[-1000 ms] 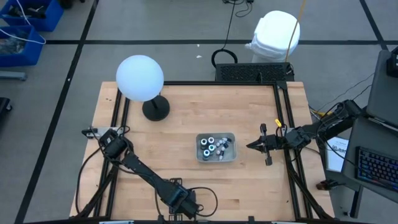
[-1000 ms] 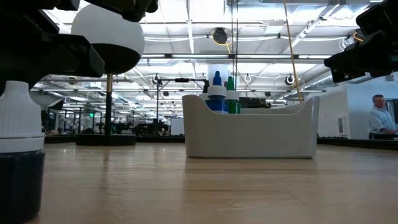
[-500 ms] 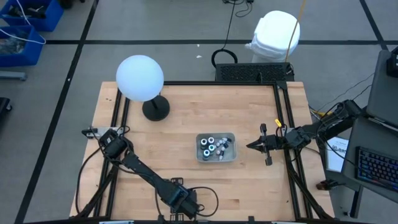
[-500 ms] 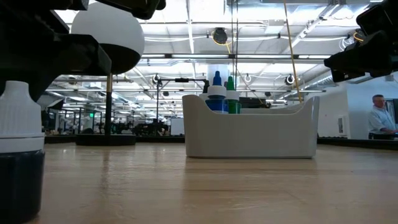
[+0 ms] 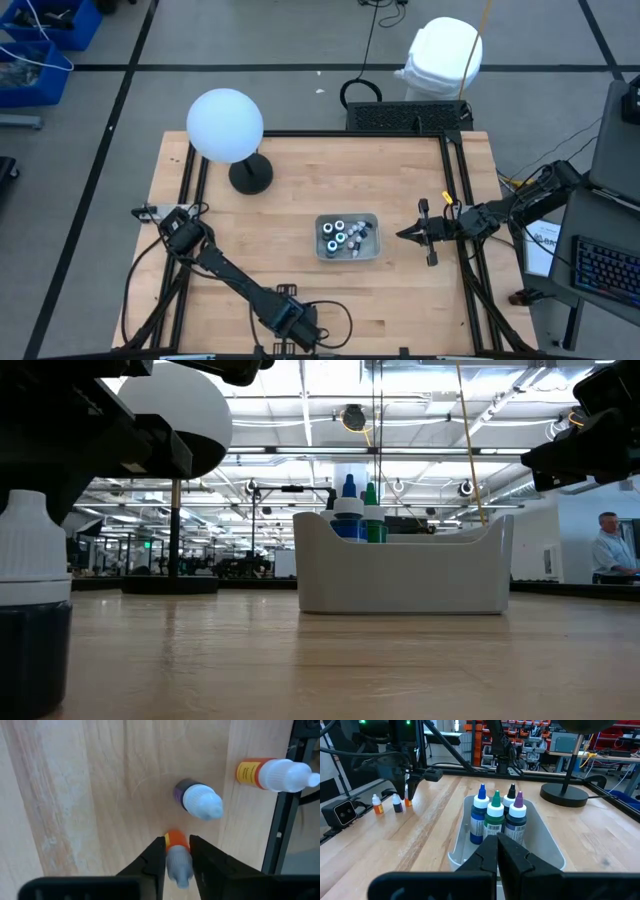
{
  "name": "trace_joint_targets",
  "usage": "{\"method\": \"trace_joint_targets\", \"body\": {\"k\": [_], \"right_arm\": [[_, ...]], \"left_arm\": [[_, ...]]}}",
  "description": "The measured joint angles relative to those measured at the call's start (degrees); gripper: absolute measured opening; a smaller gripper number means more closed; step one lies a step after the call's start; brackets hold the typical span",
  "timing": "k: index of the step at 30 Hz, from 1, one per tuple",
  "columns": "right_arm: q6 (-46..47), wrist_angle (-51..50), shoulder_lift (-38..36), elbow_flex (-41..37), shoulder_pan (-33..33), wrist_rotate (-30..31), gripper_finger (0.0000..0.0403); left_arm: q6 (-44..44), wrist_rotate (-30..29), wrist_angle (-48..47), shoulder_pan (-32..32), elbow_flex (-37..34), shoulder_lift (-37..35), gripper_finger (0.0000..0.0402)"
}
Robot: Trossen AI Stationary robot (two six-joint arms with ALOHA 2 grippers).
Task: Pick & Place food coloring
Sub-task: Put the small orange food coloring bottle into the gray bin
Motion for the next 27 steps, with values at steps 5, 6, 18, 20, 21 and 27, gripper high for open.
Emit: {"method": "trace_joint_targets", "body": {"k": [5,6,18,20,21,27], "right_arm": [[-0.2,0.0,0.0,0.0,0.0,0.0,0.0],[-0.2,0.0,0.0,0.0,0.0,0.0,0.0],[-0.2,0.1,0.0,0.0,0.0,0.1,0.0],[-0.2,0.1,0.0,0.0,0.0,0.2,0.0],[-0.2,0.1,0.0,0.0,0.0,0.2,0.0],[-0.2,0.1,0.0,0.0,0.0,0.2,0.0]], "left_arm": [[1.5,0.0,-0.2,-0.5,0.0,0.0,0.0069],[1.8,0.0,-0.2,-0.6,0.0,0.0,0.0069],[5.5,1.6,-2.1,-0.1,2.2,0.0,0.0053],[6.6,1.6,-2.6,0.2,3.5,0.0,0.0052],[7.0,1.5,-3.2,0.3,4.4,0.0,0.0052],[10.2,-0.6,-7.0,1.1,10.3,0.0,0.0051]]}}
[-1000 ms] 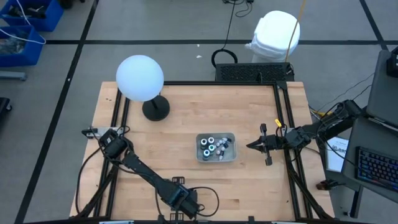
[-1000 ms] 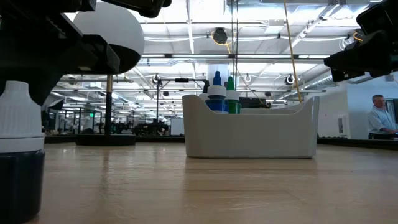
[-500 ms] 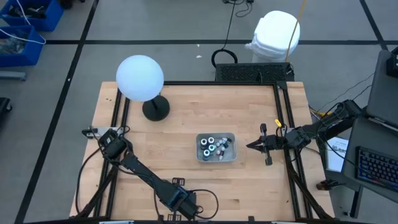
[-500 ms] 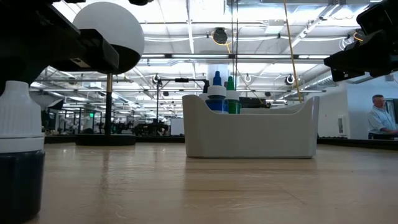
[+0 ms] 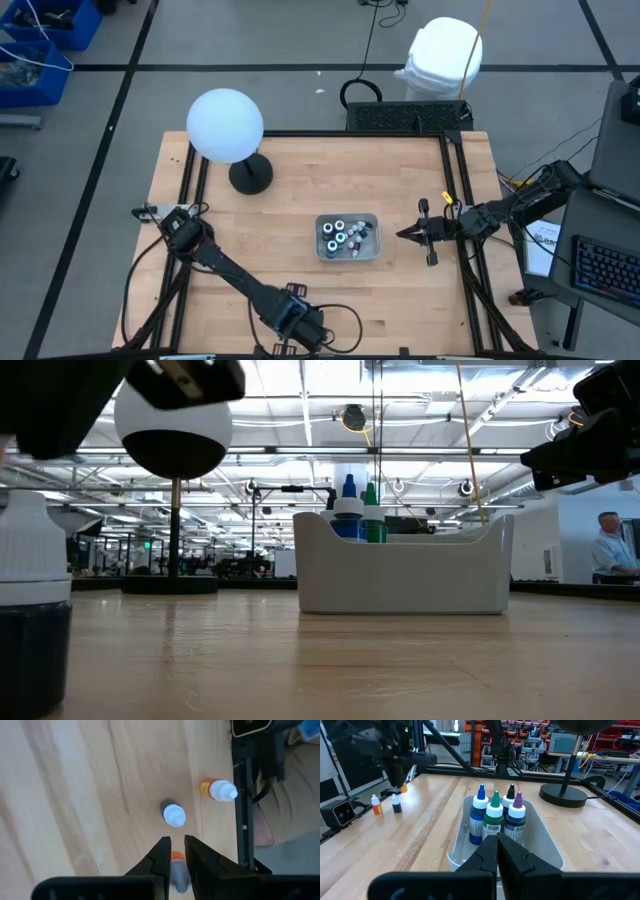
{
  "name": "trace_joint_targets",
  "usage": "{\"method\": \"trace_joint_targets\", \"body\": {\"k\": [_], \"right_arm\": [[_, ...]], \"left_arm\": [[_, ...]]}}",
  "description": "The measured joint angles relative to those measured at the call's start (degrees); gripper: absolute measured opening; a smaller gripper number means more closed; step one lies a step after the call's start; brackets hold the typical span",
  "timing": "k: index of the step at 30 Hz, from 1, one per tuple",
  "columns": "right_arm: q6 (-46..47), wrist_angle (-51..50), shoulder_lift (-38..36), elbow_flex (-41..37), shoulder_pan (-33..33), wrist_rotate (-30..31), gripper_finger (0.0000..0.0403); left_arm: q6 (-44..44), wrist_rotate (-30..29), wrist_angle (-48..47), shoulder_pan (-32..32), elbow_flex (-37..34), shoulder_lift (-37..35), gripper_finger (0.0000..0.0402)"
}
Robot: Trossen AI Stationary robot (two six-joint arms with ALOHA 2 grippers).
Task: Pick & Place food coloring
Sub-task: Put the small orange food coloring bottle into the gray bin
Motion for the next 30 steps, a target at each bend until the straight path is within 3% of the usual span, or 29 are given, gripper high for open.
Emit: {"method": "trace_joint_targets", "body": {"k": [9,18,21,30], "right_arm": [[0.0,0.0,0.0,0.0,0.0,0.0,0.0],[-0.7,0.6,0.0,0.0,0.0,0.0,0.0],[-1.3,0.6,0.0,0.0,0.0,0.0,0.0],[-1.5,0.9,0.0,0.0,0.0,0.0,0.0]], "left_arm": [[6.6,-1.4,-3.3,2.6,6.2,0.1,0.005],[18.0,-7.4,-1.2,11.0,13.0,0.0,0.0051],[22.3,-10.9,3.6,14.3,14.2,0.0,0.0051],[34.4,-11.4,16.0,24.9,15.1,0.0,0.0051]]}}
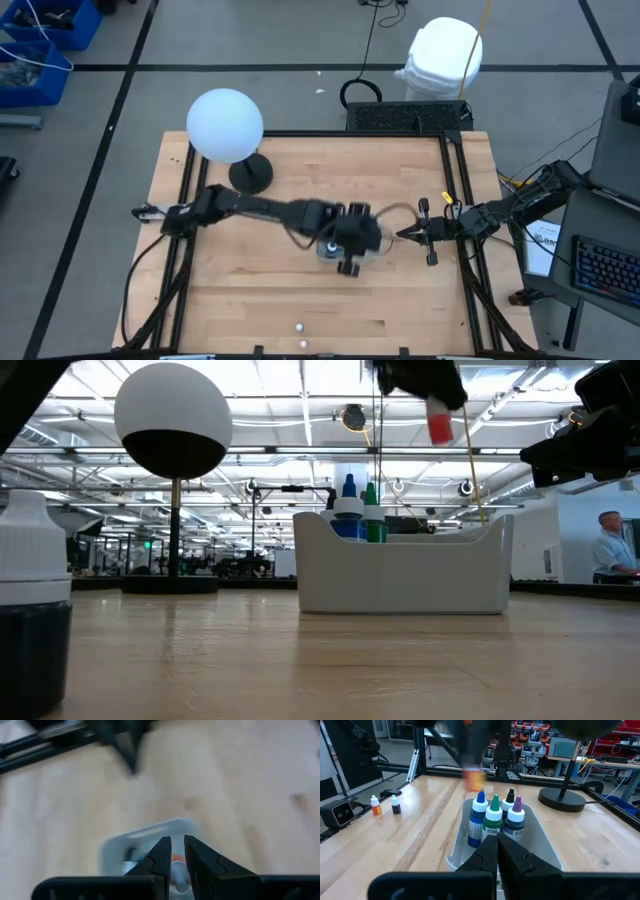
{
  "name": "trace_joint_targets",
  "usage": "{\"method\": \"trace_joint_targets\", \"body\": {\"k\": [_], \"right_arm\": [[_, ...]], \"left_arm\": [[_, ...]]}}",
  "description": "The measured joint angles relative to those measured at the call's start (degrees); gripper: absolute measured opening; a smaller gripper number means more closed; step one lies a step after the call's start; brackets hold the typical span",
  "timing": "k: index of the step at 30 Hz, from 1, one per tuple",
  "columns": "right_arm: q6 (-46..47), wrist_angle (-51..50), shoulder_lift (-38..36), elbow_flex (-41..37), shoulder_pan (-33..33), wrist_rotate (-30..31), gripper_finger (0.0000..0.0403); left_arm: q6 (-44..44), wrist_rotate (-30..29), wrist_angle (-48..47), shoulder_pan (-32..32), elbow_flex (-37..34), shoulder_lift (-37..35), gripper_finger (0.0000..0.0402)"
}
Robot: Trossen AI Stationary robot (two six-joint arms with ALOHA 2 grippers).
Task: Pick & Place food coloring
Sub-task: Put the small orange food coloring bottle into the gray bin
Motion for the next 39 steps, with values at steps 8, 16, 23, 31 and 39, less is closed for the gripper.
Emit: {"method": "trace_joint_targets", "body": {"k": [8,16,23,31,39], "right_arm": [[-2.2,0.0,0.0,0.0,0.0,0.0,0.0],[-2.4,0.0,0.0,0.0,0.0,-0.2,0.0],[-3.0,0.0,0.0,0.0,0.0,-0.2,0.0],[-2.8,-0.1,0.0,0.0,0.0,-0.2,0.0],[-2.8,-0.1,0.0,0.0,0.0,-0.3,0.0]], "left_arm": [[0.4,3.8,5.7,8.0,-4.7,0.0,0.0051],[1.1,9.1,17.6,9.1,-13.3,0.1,0.0051],[0.9,8.7,21.2,8.4,-18.1,0.0,0.0051],[0.4,8.6,29.2,8.5,-24.7,0.1,0.0051],[0.4,7.7,30.7,9.1,-27.3,0.0,0.0051]]}}
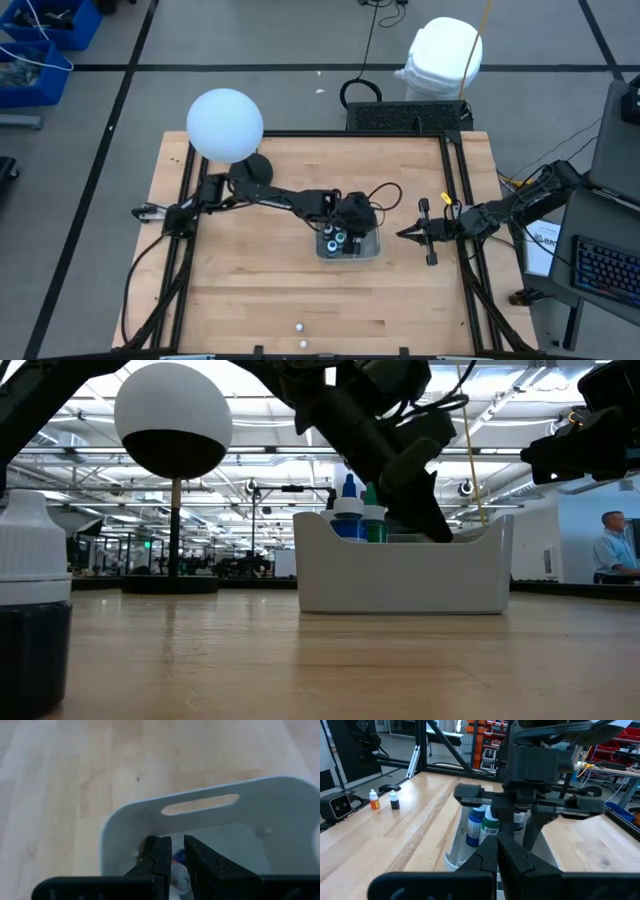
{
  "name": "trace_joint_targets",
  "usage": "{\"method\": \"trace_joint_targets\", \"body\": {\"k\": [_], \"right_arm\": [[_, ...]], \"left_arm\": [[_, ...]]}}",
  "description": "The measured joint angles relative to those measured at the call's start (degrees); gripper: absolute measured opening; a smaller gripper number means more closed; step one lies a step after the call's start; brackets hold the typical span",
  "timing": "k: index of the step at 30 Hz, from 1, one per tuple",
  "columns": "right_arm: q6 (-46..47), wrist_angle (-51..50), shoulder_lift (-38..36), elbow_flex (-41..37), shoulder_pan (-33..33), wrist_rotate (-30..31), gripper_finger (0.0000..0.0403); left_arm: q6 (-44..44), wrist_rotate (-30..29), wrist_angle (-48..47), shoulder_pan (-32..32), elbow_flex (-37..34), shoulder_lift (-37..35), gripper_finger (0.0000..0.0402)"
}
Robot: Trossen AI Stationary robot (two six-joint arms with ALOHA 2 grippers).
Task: Pick & Place food coloring
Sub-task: Put the small orange food coloring bottle into the gray bin, then put the small dark purple food coloring bottle into the gray bin
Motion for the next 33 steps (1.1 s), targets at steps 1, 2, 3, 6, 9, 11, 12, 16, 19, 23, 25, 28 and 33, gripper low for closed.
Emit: {"method": "trace_joint_targets", "body": {"k": [1,2,3,6,9,11,12,16,19,23,25,28,33], "right_arm": [[0.0,0.0,0.0,0.0,0.0,0.0,0.0],[0.0,0.0,0.0,0.0,0.0,0.0,0.0],[0.0,0.0,0.0,0.0,0.0,0.0,0.0],[-0.1,0.0,0.0,0.0,0.0,0.0,0.0],[-0.1,0.0,0.0,0.0,0.0,0.0,0.0],[-0.1,0.0,0.0,0.0,0.0,0.0,0.0],[-0.1,0.0,0.0,0.0,0.0,0.0,0.0],[-0.2,0.0,0.0,0.0,0.0,0.0,0.0],[-0.2,0.0,0.0,0.0,0.0,0.0,0.0],[-0.4,-0.1,0.0,0.0,0.0,0.0,0.0],[-0.4,-0.1,0.0,0.0,0.0,0.0,0.0],[-0.4,-0.2,0.0,0.0,0.0,0.0,0.0],[-0.4,-0.2,0.0,0.0,0.0,0.0,0.0]], "left_arm": [[0.0,-0.3,0.4,0.1,-0.2,0.0,0.0051],[0.0,-0.7,0.6,0.2,-0.3,0.0,0.0051],[0.0,-0.8,0.6,0.2,-0.4,0.0,0.005],[0.0,-0.7,0.9,0.4,-0.4,0.0,0.005],[0.0,-0.6,0.9,0.6,-0.4,0.0,0.005],[0.0,-0.7,0.9,0.8,-0.4,0.0,0.005],[0.0,-0.7,0.9,0.8,-0.4,0.0,0.005],[0.3,-0.6,1.5,0.5,-0.1,0.0,0.0051],[1.5,-0.6,-0.8,-1.1,2.2,-0.4,0.0054],[1.4,-0.6,-10.5,-5.2,9.6,-0.7,0.008],[0.5,-0.6,-17.5,-7.9,14.2,-0.7,0.01],[0.2,-0.6,-23.8,-13.0,17.8,-1.0,0.0134],[-2.1,-0.4,-33.2,-21.9,19.2,-0.9,0.0175]]}}
